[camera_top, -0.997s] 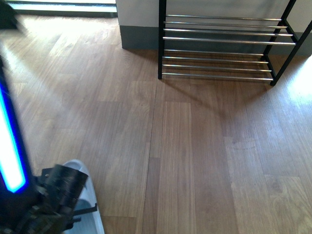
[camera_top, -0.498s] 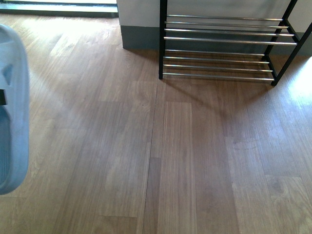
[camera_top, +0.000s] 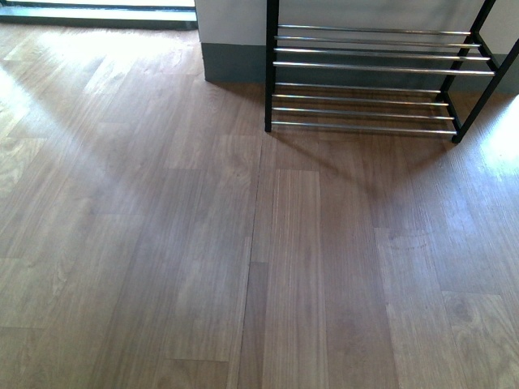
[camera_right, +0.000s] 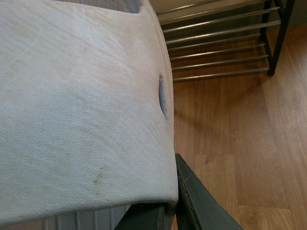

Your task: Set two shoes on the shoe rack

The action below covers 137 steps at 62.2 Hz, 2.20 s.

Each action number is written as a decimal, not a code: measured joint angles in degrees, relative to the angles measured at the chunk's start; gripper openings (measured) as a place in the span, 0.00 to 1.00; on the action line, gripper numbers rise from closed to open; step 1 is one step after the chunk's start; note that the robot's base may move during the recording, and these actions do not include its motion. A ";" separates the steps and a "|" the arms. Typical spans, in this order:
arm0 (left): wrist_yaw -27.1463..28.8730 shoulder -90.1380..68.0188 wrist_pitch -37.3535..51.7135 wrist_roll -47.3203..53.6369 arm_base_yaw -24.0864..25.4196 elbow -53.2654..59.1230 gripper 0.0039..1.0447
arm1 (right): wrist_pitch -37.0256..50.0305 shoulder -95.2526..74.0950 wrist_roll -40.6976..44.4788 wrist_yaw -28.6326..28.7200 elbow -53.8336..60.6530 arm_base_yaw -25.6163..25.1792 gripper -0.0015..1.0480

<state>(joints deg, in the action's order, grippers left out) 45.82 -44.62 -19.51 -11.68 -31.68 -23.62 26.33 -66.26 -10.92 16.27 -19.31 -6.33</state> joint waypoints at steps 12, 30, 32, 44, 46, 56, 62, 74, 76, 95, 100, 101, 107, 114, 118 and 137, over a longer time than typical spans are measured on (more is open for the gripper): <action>0.02 0.00 0.00 -0.17 -0.09 0.02 0.01 | 0.00 0.00 -0.02 0.02 0.00 0.00 0.02; 0.04 0.07 0.00 -0.20 -0.11 0.07 0.01 | 0.00 0.02 0.00 0.02 0.00 0.00 0.02; 0.04 0.07 0.00 -0.20 -0.09 0.07 0.01 | 0.00 0.02 0.00 0.02 0.00 0.00 0.02; 0.04 0.07 0.00 -0.20 -0.11 0.09 0.01 | 0.00 0.02 0.00 0.02 0.00 0.00 0.02; 0.07 0.07 0.00 -0.20 -0.09 0.09 0.01 | 0.00 0.02 -0.02 0.02 0.00 0.00 0.02; 0.04 0.04 0.00 -0.20 -0.13 0.09 0.01 | 0.00 0.00 -0.02 -0.04 0.00 0.00 0.02; 0.07 0.04 0.00 -0.20 -0.13 0.09 0.01 | 0.00 0.00 0.00 -0.02 0.00 0.00 0.02; 0.09 0.00 0.00 -0.20 -0.15 0.09 0.01 | 0.00 0.00 -0.02 0.02 0.00 0.00 0.02; 0.04 0.00 0.00 -0.20 -0.17 0.09 0.01 | 0.00 0.00 -0.02 0.02 0.00 0.00 0.02; 0.07 0.00 -0.02 -0.20 -0.17 0.24 0.01 | 0.00 0.00 -0.02 0.00 0.02 0.00 0.02; 0.07 0.00 -0.02 -0.22 -0.17 0.24 0.01 | 0.00 0.00 -0.02 -0.07 0.02 0.00 0.02; 0.07 0.00 -0.02 -0.22 -0.17 0.24 0.01 | 0.00 0.00 -0.02 -0.07 0.02 0.00 0.02; 0.07 0.00 -0.02 -0.22 -0.17 0.24 0.01 | 0.00 0.00 0.00 0.00 0.02 0.00 0.02; 0.07 0.00 -0.02 -0.22 -0.17 0.24 0.01 | 0.00 0.00 -0.02 0.02 0.02 0.00 0.02; 0.07 0.00 -0.02 -0.20 -0.17 0.24 0.01 | 0.00 0.00 0.00 -0.02 0.02 0.00 0.02; 0.07 0.00 -0.02 -0.22 -0.17 0.26 0.01 | -0.02 0.00 -0.02 0.02 0.00 0.00 0.02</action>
<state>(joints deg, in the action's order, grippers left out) 45.89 -44.62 -19.53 -11.90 -31.86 -23.35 26.30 -66.26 -10.94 16.29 -19.31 -6.33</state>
